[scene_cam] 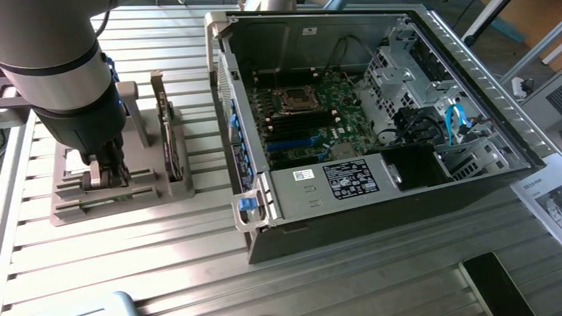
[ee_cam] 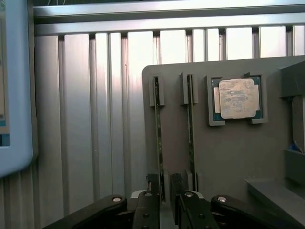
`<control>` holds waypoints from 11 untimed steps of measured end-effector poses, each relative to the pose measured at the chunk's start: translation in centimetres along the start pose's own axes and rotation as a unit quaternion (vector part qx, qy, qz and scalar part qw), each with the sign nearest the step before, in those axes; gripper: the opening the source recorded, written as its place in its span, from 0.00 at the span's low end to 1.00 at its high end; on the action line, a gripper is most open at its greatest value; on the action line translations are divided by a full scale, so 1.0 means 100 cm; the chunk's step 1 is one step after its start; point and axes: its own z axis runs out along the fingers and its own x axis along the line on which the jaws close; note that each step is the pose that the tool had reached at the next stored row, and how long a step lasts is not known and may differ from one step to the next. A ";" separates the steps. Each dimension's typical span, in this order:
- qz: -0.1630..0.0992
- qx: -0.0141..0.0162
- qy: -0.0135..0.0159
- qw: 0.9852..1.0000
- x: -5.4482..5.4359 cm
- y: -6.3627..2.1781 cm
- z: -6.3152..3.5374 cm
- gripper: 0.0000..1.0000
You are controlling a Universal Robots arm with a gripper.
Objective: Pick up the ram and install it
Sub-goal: 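Pick up the ram and move it above insertion slot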
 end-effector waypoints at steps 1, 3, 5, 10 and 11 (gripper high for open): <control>0.000 0.000 0.000 1.000 0.000 0.0004 0.0002 0.24; 0.000 0.000 0.000 1.000 0.000 0.0038 0.0001 0.24; 0.000 0.000 0.000 1.000 0.000 0.0069 0.0002 0.24; 0.000 0.001 0.000 1.000 0.000 0.0093 0.0003 0.24; 0.000 0.002 0.000 1.000 0.000 0.0094 0.0002 0.24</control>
